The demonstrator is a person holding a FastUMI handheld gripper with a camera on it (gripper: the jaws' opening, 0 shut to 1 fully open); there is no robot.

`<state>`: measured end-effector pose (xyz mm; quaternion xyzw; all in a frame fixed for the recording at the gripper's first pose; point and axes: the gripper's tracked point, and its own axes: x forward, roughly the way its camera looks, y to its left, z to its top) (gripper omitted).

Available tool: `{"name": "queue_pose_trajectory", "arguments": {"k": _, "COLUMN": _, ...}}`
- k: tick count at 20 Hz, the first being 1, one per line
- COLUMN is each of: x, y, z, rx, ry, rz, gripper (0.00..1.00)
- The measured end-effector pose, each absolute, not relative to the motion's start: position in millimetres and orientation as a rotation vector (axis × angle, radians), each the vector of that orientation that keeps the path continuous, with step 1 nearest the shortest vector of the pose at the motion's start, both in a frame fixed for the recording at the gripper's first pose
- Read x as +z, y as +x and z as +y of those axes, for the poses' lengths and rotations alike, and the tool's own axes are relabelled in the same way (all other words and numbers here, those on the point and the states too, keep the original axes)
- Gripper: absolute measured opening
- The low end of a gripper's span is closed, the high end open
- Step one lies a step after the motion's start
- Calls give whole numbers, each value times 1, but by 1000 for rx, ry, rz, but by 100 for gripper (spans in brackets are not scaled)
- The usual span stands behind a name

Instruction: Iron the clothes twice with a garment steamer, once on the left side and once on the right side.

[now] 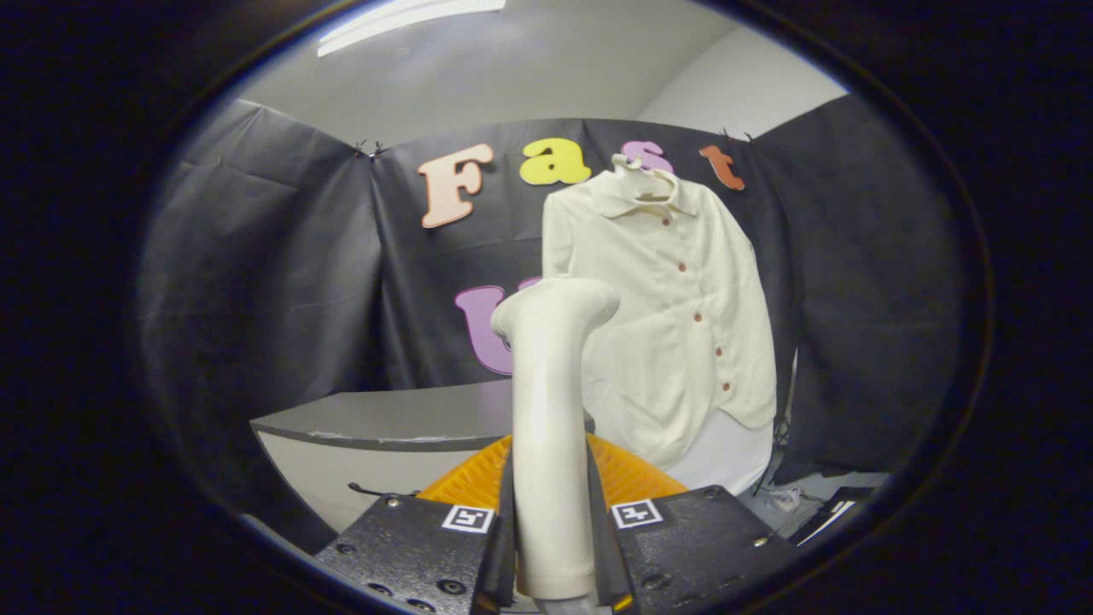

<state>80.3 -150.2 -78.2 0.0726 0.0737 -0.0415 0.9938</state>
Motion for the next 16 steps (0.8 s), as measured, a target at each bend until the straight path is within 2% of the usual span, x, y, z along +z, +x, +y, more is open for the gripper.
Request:
{"name": "queue_pose_trajectory", "arguments": {"k": 8, "x": -14, "y": 55, "z": -43, "rx": 18, "ry": 126, "rz": 66, "gripper": 36}}
{"name": "queue_pose_trajectory", "arguments": {"k": 16, "x": 11, "y": 30, "z": -13, "rx": 4, "ry": 134, "rz": 8, "gripper": 36}}
